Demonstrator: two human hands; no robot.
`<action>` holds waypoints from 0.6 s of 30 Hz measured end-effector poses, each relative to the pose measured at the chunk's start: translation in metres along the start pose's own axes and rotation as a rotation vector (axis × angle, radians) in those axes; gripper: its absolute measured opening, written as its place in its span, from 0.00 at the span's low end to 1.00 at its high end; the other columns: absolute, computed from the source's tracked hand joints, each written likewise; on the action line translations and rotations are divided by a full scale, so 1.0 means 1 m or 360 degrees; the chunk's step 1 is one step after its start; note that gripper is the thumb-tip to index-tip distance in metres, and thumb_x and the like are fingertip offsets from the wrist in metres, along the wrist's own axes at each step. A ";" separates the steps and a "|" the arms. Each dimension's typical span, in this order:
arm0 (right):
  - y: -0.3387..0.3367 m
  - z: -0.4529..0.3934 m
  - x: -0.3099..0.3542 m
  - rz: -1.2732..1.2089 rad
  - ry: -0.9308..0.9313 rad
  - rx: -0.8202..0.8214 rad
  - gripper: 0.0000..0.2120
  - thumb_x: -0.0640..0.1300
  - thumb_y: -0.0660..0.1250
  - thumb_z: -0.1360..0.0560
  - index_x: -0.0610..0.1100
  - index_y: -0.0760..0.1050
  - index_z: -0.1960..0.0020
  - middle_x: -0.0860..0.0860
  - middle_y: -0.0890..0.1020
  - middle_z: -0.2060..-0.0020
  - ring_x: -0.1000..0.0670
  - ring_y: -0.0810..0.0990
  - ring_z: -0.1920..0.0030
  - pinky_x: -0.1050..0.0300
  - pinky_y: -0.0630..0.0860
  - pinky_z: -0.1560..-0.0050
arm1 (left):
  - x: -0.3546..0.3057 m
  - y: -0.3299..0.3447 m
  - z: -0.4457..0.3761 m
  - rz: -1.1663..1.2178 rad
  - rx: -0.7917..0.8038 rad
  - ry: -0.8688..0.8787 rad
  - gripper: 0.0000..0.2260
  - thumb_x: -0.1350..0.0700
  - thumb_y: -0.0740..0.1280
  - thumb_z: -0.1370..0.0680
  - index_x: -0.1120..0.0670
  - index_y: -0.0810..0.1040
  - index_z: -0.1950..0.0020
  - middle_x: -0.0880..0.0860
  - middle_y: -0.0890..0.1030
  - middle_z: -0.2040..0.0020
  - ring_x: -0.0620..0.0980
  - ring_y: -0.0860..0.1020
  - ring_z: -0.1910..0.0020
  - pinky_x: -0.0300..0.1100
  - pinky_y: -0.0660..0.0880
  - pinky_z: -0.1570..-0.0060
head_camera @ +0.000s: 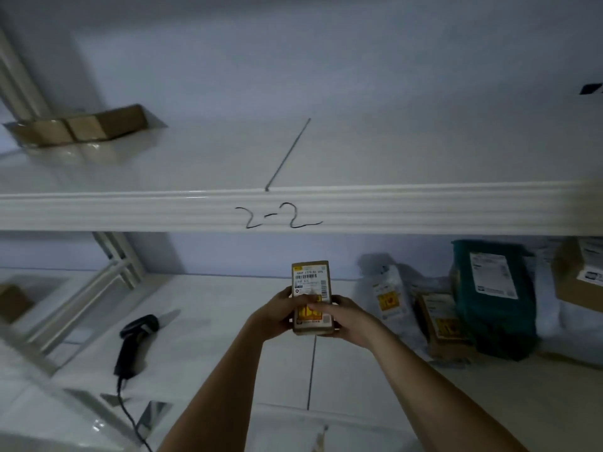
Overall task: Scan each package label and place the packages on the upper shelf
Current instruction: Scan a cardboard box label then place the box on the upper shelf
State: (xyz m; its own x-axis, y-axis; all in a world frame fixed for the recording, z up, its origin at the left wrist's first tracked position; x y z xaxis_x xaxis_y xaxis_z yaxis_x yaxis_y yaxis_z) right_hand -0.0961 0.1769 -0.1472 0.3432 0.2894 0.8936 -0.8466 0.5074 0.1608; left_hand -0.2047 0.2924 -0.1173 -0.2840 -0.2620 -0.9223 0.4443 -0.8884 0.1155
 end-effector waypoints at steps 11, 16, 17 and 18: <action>0.190 -0.023 -0.005 0.0064 0.0020 -0.0010 0.29 0.45 0.79 0.30 0.45 0.72 0.34 0.45 0.86 0.45 0.44 0.85 0.45 0.42 0.82 0.44 | 0.018 -0.182 0.112 0.0018 -0.0301 -0.0002 0.20 0.59 0.70 0.22 0.50 0.72 0.31 0.56 0.84 0.45 0.55 0.83 0.45 0.48 0.81 0.50; 0.248 -0.038 -0.008 0.0165 0.0044 -0.0010 0.28 0.44 0.80 0.31 0.44 0.73 0.34 0.44 0.86 0.46 0.44 0.86 0.47 0.44 0.82 0.44 | 0.035 -0.239 0.142 0.0046 -0.0340 -0.0068 0.15 0.58 0.69 0.22 0.48 0.75 0.36 0.56 0.84 0.44 0.56 0.82 0.44 0.52 0.80 0.44; 0.256 -0.044 -0.009 0.0180 0.0056 -0.0025 0.27 0.43 0.79 0.30 0.43 0.73 0.35 0.44 0.86 0.46 0.44 0.86 0.48 0.44 0.82 0.44 | 0.039 -0.252 0.144 0.0019 -0.0351 -0.0073 0.14 0.58 0.69 0.22 0.50 0.76 0.37 0.57 0.84 0.44 0.57 0.82 0.44 0.53 0.79 0.43; 0.264 -0.050 -0.008 0.0192 0.0066 -0.0042 0.25 0.42 0.79 0.30 0.43 0.73 0.36 0.44 0.86 0.47 0.44 0.87 0.49 0.45 0.82 0.45 | 0.043 -0.265 0.145 -0.0007 -0.0387 -0.0078 0.12 0.58 0.69 0.22 0.52 0.78 0.38 0.57 0.83 0.43 0.57 0.82 0.44 0.53 0.79 0.41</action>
State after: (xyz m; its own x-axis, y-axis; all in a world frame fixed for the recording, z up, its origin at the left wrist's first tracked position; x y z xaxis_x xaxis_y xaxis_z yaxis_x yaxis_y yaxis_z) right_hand -0.3018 0.3488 -0.1331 0.2569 0.3827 0.8874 -0.8718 0.4880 0.0419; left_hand -0.4576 0.4617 -0.1343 -0.3243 -0.2817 -0.9031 0.6329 -0.7741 0.0142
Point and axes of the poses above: each hand's wrist, its own z-axis away from the middle knuckle, its own y-axis out of the palm, x = y × z, the point moved 4 cm from there along -z, towards the middle knuckle
